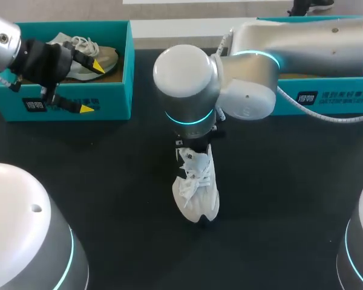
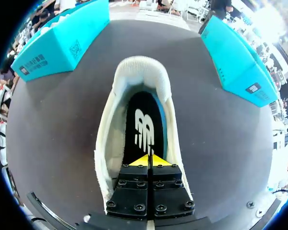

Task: Take the shoe out of the shoebox, open the shoe tongue, remove and reinsert the insole, then place the shoe into the shoebox

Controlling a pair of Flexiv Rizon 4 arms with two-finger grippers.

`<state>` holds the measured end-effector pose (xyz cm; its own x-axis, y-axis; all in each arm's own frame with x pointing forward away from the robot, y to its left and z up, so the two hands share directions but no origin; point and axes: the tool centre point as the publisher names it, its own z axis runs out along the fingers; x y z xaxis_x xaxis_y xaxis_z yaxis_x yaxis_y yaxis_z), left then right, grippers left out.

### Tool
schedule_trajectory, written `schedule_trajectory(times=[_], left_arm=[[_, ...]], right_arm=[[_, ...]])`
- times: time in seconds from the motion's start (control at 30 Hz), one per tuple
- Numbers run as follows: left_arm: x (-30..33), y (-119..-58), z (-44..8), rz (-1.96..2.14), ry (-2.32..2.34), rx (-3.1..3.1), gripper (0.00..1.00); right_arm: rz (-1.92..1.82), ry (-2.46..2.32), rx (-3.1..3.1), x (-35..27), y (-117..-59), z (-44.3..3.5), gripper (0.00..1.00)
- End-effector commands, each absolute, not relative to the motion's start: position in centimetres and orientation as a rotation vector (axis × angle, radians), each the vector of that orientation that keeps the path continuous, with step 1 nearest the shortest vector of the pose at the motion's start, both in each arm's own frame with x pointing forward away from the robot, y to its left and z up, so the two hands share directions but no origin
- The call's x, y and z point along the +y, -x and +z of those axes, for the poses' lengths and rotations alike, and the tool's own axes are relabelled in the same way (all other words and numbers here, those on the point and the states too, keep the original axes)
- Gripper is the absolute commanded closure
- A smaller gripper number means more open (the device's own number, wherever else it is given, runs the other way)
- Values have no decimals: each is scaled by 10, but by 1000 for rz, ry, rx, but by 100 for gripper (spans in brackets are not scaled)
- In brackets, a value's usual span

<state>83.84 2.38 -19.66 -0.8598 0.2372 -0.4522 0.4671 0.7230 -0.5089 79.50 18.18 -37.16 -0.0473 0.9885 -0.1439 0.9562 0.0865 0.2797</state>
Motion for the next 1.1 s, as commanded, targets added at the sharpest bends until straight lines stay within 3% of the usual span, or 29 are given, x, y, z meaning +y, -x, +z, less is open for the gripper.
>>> schedule_trajectory(times=[0.03,0.6,1.1], left_arm=[[24,-838,-196,-893,-548,2575,0],[24,-838,-196,-893,-548,2575,0],[24,-838,-196,-893,-548,2575,0]], right_arm=[[155,-1910,2052,180,-796,-363,100],[117,-1913,2178,177,-810,-426,100],[173,-1800,2076,184,-816,-368,100]])
